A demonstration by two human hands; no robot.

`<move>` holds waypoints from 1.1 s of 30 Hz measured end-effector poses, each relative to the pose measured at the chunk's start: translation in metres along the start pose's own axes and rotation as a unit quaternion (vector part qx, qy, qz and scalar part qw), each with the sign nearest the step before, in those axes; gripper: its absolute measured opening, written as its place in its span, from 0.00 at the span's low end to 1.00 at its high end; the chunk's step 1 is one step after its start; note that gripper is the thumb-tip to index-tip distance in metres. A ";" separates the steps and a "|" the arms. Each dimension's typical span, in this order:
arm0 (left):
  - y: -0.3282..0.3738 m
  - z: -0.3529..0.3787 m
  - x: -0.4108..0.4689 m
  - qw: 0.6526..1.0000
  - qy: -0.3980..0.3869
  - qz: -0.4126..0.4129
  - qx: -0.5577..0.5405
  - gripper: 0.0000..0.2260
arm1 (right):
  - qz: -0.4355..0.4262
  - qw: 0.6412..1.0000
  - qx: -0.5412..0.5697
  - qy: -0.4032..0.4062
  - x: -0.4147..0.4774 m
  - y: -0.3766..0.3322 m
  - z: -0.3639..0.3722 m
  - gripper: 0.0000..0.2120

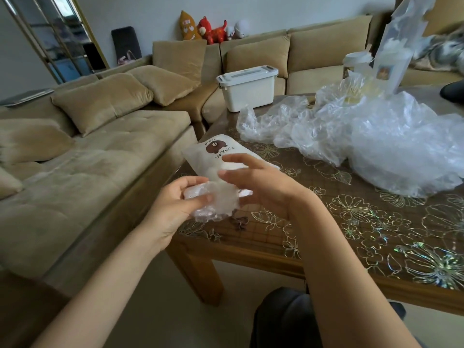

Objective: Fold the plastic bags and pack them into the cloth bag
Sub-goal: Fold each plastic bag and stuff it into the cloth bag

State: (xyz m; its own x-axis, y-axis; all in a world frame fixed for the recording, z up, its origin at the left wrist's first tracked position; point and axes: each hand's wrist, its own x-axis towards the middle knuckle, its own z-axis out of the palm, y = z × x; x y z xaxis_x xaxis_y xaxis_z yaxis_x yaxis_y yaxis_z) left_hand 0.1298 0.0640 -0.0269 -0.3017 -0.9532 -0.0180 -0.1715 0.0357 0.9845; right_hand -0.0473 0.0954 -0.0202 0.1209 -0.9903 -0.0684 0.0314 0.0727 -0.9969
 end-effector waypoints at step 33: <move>-0.028 0.074 0.055 0.952 -0.081 0.128 0.265 0.24 | 0.138 0.951 0.232 0.154 0.030 0.050 -0.031 0.10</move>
State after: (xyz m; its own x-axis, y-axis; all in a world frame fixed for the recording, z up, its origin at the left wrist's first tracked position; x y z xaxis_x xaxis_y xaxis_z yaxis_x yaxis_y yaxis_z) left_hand 0.0490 0.0331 -0.0686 -0.5313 -0.8353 0.1413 -0.5094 0.4483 0.7346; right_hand -0.0728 0.0657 -0.0738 -0.1062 -0.9088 -0.4035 0.4827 0.3076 -0.8200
